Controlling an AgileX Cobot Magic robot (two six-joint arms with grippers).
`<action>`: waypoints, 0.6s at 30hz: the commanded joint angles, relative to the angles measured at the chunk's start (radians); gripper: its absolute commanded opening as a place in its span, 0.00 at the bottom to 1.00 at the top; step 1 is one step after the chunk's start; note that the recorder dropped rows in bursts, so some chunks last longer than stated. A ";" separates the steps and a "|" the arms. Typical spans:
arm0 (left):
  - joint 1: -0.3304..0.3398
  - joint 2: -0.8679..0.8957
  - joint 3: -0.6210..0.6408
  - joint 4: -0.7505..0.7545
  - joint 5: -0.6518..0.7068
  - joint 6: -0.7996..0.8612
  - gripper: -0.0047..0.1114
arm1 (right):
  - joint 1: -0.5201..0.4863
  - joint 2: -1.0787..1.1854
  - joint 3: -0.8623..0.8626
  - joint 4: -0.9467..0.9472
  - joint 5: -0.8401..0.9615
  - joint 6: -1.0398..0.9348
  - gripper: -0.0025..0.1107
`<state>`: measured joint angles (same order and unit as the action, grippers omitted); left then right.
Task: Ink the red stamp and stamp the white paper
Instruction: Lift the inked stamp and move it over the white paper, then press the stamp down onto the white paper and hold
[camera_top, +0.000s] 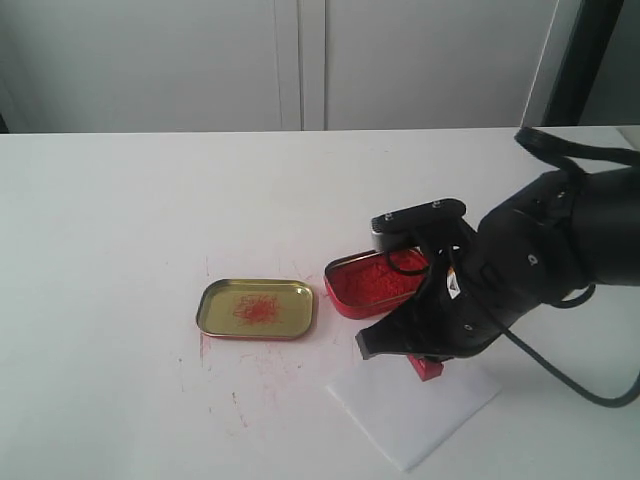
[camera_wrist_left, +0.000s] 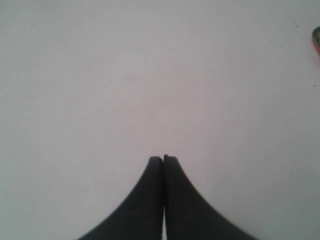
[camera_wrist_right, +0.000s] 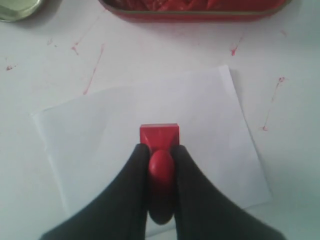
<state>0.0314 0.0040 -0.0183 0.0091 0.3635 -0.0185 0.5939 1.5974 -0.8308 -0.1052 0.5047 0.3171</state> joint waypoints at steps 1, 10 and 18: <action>-0.008 -0.004 0.008 -0.003 0.000 -0.003 0.04 | 0.003 -0.012 0.039 0.001 -0.056 0.026 0.02; -0.008 -0.004 0.008 -0.003 0.000 -0.003 0.04 | 0.003 0.022 0.049 0.000 -0.078 0.026 0.02; -0.008 -0.004 0.008 -0.003 0.000 -0.003 0.04 | 0.003 0.041 0.049 -0.033 -0.108 0.027 0.02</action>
<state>0.0314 0.0040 -0.0183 0.0091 0.3635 -0.0185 0.5939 1.6394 -0.7857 -0.1211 0.4100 0.3382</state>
